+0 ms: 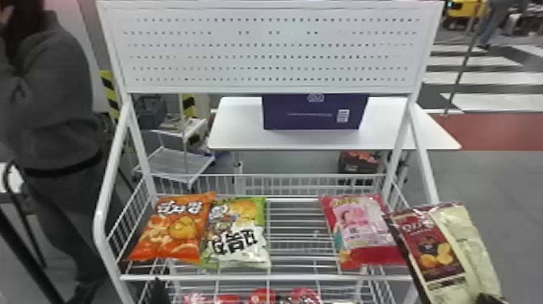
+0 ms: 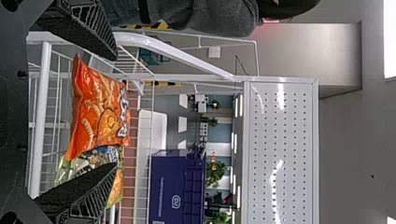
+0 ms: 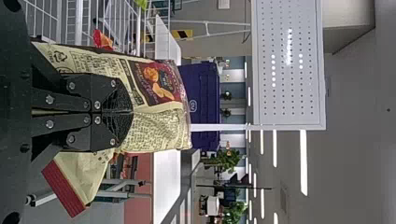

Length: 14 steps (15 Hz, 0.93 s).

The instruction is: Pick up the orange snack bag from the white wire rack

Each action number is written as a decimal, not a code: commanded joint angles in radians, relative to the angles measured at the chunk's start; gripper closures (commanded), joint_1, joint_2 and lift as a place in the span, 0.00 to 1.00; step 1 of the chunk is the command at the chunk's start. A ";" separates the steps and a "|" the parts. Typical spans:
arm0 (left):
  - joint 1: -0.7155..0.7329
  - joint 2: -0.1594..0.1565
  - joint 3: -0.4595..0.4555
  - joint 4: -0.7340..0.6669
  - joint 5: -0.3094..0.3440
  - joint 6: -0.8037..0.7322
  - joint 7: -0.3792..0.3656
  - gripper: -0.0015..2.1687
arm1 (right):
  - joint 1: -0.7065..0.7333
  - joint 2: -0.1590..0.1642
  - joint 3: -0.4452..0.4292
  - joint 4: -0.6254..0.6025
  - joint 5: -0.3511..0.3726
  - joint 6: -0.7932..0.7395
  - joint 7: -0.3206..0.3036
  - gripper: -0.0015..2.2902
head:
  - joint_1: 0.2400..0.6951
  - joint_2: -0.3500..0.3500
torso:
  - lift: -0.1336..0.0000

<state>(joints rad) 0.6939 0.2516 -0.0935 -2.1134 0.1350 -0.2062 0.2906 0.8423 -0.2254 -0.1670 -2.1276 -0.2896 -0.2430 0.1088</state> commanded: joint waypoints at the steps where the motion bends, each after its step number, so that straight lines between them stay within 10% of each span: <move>1: -0.002 0.000 -0.002 0.001 0.000 0.003 -0.001 0.04 | 0.000 0.000 0.000 0.002 0.000 0.000 0.000 0.99 | 0.57 0.50 | 1.00; 9: -0.028 0.000 -0.006 0.009 0.000 0.028 -0.013 0.04 | -0.003 0.000 0.000 0.003 -0.003 0.000 0.000 0.99 | 0.57 0.50 | 1.00; 14: -0.298 -0.008 -0.064 0.214 0.035 0.110 -0.059 0.04 | 0.003 0.001 0.001 0.003 -0.003 -0.003 0.000 0.99 | 0.57 0.50 | 1.00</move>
<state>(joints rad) 0.4799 0.2465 -0.1390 -1.9530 0.1529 -0.1285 0.2345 0.8422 -0.2255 -0.1657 -2.1232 -0.2930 -0.2463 0.1089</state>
